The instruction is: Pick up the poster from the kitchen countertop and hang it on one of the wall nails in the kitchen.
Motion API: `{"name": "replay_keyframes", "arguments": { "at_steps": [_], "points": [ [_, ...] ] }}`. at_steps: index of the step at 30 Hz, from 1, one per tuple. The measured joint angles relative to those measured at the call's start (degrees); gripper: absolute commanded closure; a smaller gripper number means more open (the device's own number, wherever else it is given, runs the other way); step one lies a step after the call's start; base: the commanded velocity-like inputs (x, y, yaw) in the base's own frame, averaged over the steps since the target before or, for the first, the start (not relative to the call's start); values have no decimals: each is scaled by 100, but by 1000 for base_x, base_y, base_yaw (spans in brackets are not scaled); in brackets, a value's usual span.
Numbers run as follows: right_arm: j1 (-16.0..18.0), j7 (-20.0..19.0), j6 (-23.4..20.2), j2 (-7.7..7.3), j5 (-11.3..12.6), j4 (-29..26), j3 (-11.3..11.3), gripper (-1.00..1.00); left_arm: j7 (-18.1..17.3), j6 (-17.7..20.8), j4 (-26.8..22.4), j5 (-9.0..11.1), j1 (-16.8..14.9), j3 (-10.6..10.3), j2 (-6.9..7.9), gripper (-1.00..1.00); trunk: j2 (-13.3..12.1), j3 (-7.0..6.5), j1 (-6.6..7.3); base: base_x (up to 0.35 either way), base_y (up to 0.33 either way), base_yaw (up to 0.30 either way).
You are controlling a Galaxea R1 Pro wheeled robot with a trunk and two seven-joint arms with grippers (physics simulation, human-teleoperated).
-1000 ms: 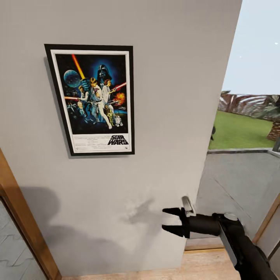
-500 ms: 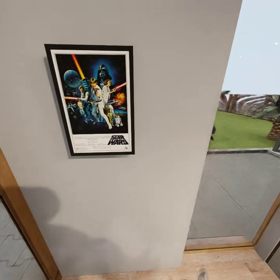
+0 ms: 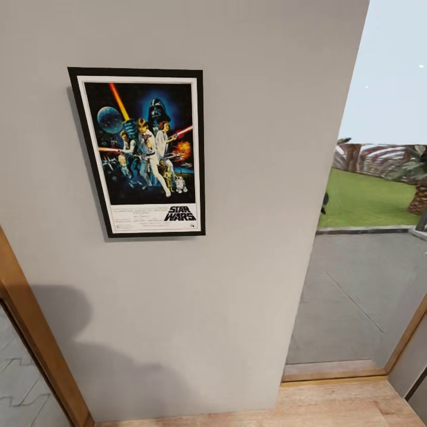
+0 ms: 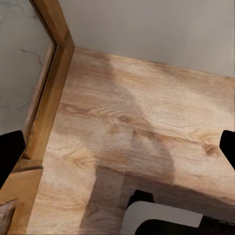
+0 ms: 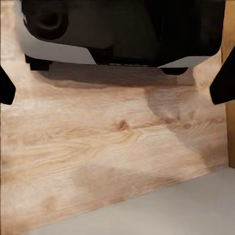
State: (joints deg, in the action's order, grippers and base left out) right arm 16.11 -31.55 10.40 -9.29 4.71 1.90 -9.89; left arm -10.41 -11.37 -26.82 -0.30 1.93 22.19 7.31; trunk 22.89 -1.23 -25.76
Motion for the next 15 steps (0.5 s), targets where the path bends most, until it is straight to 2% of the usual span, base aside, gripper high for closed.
{"name": "replay_keyframes", "arguments": {
  "at_steps": [2,3,5,7,12,15],
  "points": [
    [-35,512,-9,33,2,28,1,-100,230,-78,115,0,-1,-3,-5,-100,0,0,0,0,0,0],
    [-61,957,-18,57,4,47,6,-100,413,-124,188,-1,-1,-4,-8,-100,0,0,0,0,0,0],
    [-78,1375,-27,84,5,59,8,-100,568,-150,237,-1,-1,-2,-11,-100,0,-1,0,0,0,0],
    [-100,2003,-41,117,6,71,11,-100,842,-172,311,-1,-2,17,-15,-100,0,0,0,0,0,0],
    [-112,2461,-47,130,9,78,12,-100,1246,-194,406,0,-3,37,-18,-100,0,-1,0,0,0,0],
    [-114,2560,-44,135,11,75,14,-100,1349,-202,429,-1,-3,36,-19,-100,0,-1,0,0,0,0]
  ]
}}
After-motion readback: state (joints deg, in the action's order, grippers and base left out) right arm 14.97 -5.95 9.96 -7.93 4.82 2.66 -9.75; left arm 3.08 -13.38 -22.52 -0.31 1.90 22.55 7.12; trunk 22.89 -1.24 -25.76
